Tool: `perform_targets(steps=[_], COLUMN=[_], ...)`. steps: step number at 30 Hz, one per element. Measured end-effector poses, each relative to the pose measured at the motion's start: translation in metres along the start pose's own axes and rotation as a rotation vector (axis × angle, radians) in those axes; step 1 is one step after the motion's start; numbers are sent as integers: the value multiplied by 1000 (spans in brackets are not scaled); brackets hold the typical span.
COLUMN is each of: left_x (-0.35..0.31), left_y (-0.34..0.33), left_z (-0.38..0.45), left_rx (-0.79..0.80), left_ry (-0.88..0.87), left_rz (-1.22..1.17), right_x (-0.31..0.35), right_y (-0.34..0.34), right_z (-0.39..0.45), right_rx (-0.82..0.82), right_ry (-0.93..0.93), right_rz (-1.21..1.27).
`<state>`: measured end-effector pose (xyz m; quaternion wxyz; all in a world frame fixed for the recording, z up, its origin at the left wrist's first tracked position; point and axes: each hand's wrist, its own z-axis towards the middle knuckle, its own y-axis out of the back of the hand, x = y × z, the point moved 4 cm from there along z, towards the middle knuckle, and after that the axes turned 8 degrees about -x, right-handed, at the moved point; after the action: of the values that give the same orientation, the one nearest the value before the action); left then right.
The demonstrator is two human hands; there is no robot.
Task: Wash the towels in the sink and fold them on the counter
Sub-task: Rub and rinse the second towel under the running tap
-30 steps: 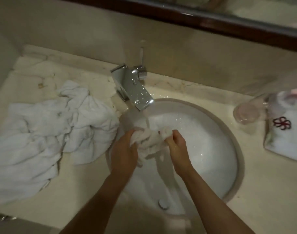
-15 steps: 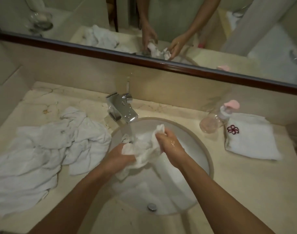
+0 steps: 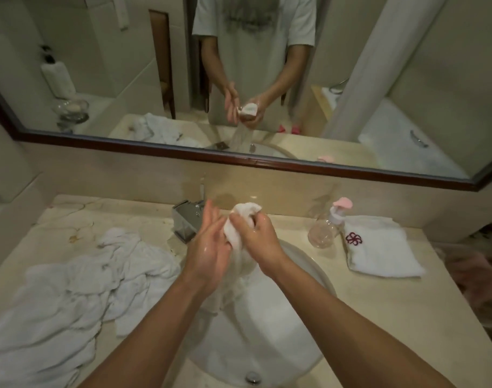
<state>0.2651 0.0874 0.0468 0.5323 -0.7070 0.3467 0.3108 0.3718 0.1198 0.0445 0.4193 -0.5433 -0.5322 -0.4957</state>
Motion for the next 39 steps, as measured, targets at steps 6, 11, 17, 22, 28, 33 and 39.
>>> perform_targets(steps=[6, 11, 17, 22, 28, 33, 39], left_x=[53, 69, 44, 21, 9, 38, 46], left_y=[44, 51, 59, 61, 27, 17, 59], left_z=[6, 29, 30, 27, 27, 39, 33], left_rx=[138, -101, 168, 93, 362, 373, 261], left_ry=[-42, -54, 39, 92, -81, -86, 164], left_rz=[913, 904, 1039, 805, 1284, 1782, 1644], right_x=[80, 143, 93, -27, -125, -103, -123], right_y=[3, 18, 103, 151, 120, 44, 8], right_z=[-2, -11, -2, -14, -33, -22, 18], right_rx=[6, 87, -184, -221, -26, 415, 165], right_ry=[280, 207, 23, -287, -507, 3, -114], right_rz=[-49, 223, 372, 283, -377, -527, -280])
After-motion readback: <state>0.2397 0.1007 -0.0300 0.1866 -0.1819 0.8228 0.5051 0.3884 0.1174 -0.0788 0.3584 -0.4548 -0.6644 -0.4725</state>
